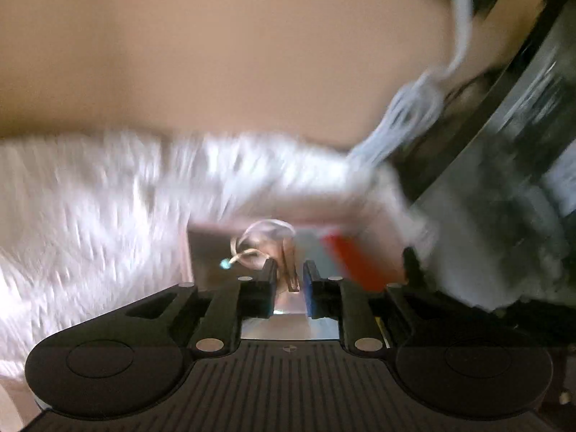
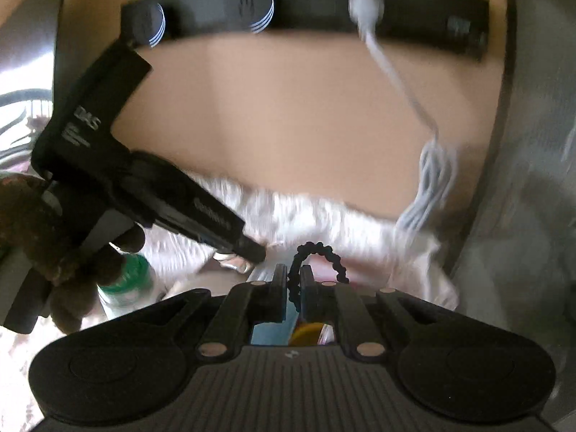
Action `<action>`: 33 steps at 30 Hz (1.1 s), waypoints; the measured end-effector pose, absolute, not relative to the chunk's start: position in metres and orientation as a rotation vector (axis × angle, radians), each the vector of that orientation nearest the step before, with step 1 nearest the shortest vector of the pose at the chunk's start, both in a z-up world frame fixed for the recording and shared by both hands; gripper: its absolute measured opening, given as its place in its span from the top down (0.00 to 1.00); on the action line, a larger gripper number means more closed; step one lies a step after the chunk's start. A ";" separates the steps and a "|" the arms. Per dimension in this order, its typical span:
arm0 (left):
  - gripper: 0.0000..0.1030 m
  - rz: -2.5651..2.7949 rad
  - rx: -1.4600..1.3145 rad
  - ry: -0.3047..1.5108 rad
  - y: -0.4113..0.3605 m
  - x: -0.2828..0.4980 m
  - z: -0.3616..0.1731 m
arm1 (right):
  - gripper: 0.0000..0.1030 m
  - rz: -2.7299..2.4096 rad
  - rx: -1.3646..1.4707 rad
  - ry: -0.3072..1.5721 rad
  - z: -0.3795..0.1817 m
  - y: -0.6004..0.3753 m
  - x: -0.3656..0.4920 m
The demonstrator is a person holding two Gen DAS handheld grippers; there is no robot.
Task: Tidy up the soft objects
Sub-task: 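Carry hair tie and clip into the pink box while opening both tools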
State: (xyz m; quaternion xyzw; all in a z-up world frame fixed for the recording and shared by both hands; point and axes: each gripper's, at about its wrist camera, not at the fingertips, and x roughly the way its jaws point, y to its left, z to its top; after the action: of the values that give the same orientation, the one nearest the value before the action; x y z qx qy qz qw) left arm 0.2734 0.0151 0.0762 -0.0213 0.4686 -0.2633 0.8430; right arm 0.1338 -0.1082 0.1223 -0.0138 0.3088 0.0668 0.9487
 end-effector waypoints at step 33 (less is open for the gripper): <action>0.79 -0.444 0.030 0.725 0.098 0.060 0.056 | 0.21 -0.039 0.091 0.685 0.088 -0.119 0.001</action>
State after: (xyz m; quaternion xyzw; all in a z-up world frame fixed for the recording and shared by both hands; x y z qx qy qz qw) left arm 0.0600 0.0984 0.0564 0.0144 0.3518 -0.2156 0.9108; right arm 0.0014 -0.1188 0.0880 0.0445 0.3356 -0.0191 0.9407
